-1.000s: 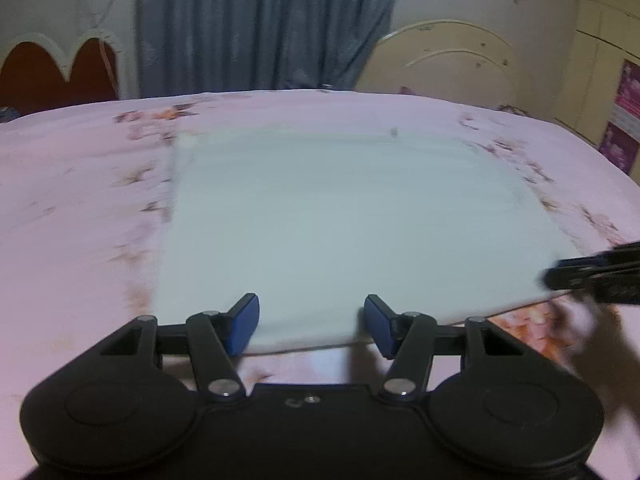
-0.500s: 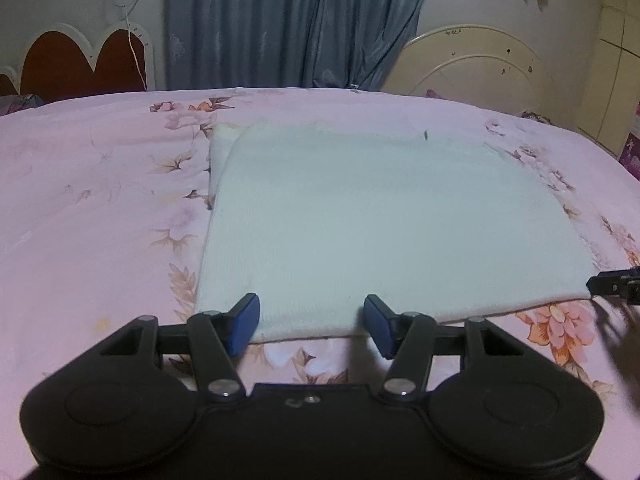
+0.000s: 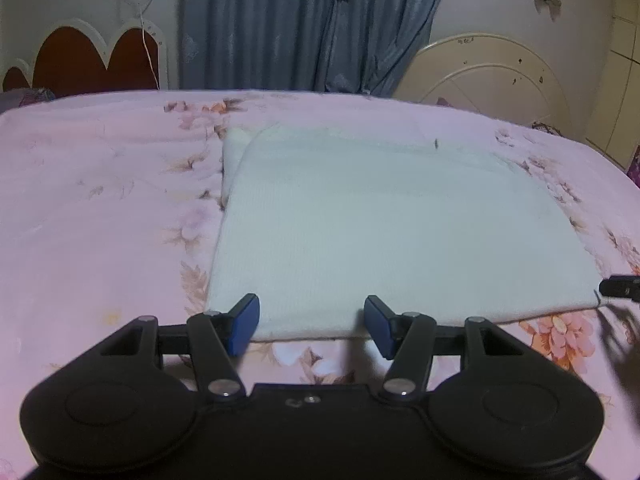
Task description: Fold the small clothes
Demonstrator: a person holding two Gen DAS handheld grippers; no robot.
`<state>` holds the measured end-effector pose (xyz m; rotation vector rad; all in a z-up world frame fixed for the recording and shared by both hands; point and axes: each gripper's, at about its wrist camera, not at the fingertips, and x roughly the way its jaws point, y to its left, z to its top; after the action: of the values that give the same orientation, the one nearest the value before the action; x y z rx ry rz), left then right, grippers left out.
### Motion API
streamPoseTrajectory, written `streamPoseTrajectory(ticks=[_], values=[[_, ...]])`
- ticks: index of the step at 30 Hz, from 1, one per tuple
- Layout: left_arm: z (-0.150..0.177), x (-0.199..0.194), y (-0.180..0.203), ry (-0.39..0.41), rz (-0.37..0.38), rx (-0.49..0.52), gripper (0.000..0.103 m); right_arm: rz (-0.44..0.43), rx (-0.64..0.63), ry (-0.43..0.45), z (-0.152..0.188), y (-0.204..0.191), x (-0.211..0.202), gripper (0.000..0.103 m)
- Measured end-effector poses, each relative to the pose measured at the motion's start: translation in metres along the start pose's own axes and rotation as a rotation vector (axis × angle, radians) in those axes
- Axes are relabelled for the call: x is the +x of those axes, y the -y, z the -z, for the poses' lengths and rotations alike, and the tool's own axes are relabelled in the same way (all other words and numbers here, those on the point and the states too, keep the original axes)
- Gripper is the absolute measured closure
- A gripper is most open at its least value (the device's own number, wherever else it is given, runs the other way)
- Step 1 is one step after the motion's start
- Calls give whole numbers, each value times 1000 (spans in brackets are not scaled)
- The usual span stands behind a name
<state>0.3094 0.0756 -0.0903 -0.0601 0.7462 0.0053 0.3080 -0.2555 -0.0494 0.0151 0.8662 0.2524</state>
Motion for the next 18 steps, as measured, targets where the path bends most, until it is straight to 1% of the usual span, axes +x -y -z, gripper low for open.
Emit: streamPoseTrajectory(ticks=[1, 3, 7, 9, 11, 13, 14, 16, 18], values=[[1, 2, 0, -5, 1, 7, 46, -1, -1, -9, 0, 0, 2, 82], [1, 3, 0, -11, 0, 7, 46, 7, -2, -74, 4, 2, 15, 82], [-3, -1, -5, -19, 7, -33, 46, 1, 1, -67, 3, 3, 13, 81], [-3, -7, -6, -18, 2, -43, 46, -4, 22, -48, 2, 5, 8, 81], [-1, -12, -8, -19, -14, -48, 44, -1, 40, -7, 2, 7, -1, 81], [4, -15, -10, -43, -38, -66, 45, -6, 59, 31, 2, 9, -10, 81], [6, -18, -11, -42, -40, -84, 45, -16, 67, 40, 0, 10, -13, 81], [11, -25, -15, -31, -31, -137, 47, -34, 68, 53, -1, 8, -19, 81], [14, -32, -17, 0, 8, -210, 47, -53, 64, 64, -3, 4, -23, 81]])
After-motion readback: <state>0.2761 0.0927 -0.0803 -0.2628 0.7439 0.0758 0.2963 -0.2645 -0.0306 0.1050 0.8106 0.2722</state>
